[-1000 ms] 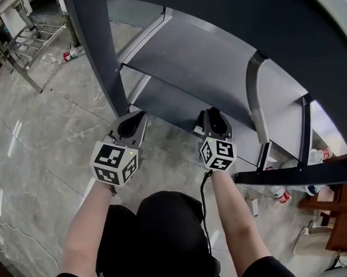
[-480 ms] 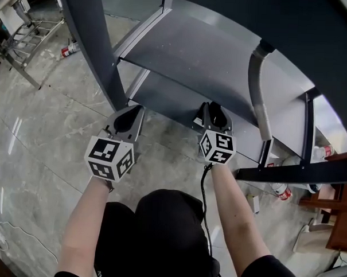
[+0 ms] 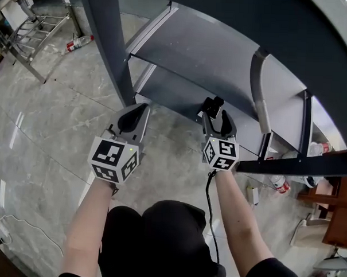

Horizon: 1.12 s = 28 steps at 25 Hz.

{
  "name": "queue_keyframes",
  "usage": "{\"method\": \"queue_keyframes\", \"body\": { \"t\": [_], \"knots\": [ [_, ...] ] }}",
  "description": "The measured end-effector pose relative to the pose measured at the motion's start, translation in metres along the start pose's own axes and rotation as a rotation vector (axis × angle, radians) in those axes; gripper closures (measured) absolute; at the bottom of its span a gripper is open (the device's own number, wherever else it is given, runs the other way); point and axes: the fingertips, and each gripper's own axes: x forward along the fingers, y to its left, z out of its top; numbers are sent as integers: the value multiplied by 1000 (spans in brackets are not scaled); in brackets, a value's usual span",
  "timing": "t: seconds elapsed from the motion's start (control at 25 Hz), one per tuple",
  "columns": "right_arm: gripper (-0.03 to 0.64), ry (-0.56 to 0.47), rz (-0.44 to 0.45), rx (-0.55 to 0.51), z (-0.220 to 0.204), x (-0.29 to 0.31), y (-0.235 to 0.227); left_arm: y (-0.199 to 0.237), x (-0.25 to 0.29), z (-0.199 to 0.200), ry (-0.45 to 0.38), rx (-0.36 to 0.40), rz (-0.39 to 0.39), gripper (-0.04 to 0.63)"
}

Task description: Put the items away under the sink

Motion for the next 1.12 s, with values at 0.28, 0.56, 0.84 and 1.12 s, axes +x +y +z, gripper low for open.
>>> {"method": "queue_keyframes", "body": {
  "t": [0.28, 0.56, 0.84, 1.12],
  "knots": [
    [402, 58, 54, 72, 53, -84, 61, -26, -71, 50, 49, -13, 37, 586],
    [518, 30, 112, 137, 176, -150, 114, -54, -140, 142, 54, -59, 65, 586],
    [611, -9, 153, 148, 291, -220, 151, -93, -189, 236, 42, -85, 49, 586],
    [614, -61, 138, 193, 388, -278, 160, -134, -232, 324, 18, -125, 19, 586]
  ]
}}
